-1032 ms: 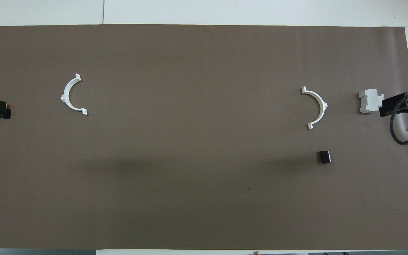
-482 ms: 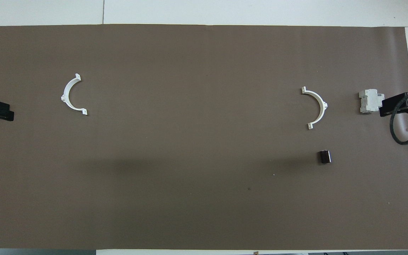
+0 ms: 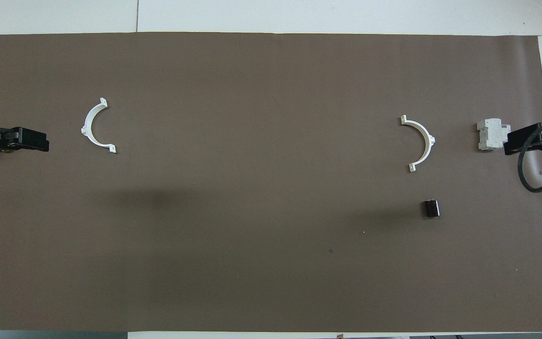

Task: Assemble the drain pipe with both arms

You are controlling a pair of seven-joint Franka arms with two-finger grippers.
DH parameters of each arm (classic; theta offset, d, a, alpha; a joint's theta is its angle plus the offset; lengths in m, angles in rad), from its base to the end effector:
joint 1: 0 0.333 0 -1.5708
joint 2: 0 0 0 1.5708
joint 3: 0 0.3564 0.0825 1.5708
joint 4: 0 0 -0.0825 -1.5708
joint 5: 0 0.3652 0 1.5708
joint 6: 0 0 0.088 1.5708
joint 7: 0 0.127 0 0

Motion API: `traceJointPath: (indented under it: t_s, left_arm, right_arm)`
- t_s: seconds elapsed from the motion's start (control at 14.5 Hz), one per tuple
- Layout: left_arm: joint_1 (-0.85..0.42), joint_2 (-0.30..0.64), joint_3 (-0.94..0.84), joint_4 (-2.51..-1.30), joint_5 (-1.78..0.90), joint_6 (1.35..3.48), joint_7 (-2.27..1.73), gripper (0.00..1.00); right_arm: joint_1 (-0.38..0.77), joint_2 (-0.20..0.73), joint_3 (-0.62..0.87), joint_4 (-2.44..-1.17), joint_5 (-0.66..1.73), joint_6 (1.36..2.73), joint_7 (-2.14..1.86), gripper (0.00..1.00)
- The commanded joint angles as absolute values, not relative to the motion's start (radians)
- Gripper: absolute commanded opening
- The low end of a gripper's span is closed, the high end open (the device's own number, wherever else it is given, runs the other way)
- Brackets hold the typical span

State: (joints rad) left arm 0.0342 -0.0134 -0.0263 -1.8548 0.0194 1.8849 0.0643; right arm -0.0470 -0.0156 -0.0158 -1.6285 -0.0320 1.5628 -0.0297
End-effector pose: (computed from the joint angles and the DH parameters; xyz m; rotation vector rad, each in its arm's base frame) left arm 0.5451 0.0060 0.5493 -3.1189 0.0967 -0.0668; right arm 0.5255 -0.0372 0.6265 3.1108 -0.0506 -0.0802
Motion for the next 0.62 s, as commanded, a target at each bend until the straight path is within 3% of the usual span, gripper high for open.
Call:
traceJointPath:
  t_s: [0.0, 0.41, 0.55]
  left_arm:
    - [0.043, 0.059, -0.021, -1.884, 0.014, 2.018, 0.080, 1.00]
    - [0.044, 0.225, -0.021, -1.882, 0.012, 2.232, 0.037, 1.00]
    - [0.043, 0.251, -0.021, -1.899, 0.012, 2.272, 0.015, 1.00]
  right_arm:
    - [-0.057, -0.025, -0.011, -1.637, -0.017, 1.549, -0.020, 1.00]
    - [-0.052, -0.029, -0.009, -1.658, -0.017, 1.561, -0.064, 1.00]
    - [-0.043, -0.069, -0.009, -1.776, 0.018, 1.703, -0.087, 1.00]
